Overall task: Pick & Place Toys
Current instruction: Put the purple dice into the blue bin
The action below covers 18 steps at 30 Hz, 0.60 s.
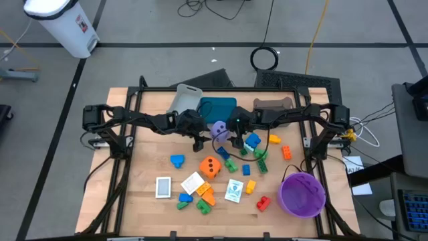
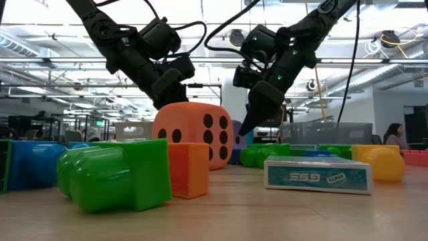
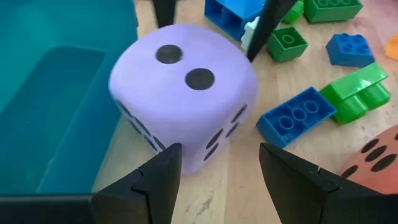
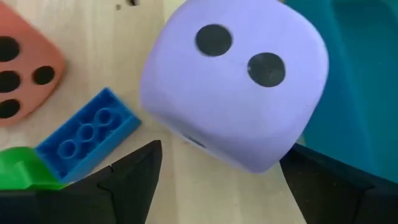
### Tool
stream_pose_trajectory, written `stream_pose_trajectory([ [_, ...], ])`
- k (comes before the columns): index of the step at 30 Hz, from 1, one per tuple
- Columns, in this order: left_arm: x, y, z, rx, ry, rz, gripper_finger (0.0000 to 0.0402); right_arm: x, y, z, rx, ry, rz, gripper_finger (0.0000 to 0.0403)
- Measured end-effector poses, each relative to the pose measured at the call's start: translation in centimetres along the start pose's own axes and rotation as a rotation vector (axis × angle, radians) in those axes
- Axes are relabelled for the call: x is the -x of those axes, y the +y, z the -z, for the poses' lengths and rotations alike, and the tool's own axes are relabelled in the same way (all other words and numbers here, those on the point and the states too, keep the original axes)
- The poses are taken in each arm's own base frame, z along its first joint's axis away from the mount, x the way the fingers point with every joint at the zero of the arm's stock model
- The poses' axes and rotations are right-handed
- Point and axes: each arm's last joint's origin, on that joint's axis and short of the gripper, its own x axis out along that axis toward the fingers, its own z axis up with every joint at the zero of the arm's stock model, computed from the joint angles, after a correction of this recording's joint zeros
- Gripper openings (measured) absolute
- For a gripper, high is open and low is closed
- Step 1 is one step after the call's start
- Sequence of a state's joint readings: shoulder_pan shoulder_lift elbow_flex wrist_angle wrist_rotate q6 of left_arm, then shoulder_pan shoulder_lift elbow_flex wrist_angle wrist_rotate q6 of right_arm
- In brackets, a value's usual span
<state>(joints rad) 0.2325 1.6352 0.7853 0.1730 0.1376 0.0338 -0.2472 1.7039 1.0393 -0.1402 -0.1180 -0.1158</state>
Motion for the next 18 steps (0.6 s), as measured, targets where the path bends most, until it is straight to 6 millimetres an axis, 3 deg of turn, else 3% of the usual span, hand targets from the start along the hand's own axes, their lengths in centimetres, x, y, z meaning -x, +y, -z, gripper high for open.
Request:
stream_pose_trajectory([
  [10, 0.1, 0.2, 0.4, -0.01, 0.042, -0.028, 0.0223, 0.0, 1.3, -0.1, 0.004, -0.009, -0.153, 0.0249],
  [18, 0.1, 0.0, 1.0, 0.0, 0.109, 0.008, 0.0223, 1.6, 0.9, -0.1, 0.083, 0.009, -0.13, 0.023],
])
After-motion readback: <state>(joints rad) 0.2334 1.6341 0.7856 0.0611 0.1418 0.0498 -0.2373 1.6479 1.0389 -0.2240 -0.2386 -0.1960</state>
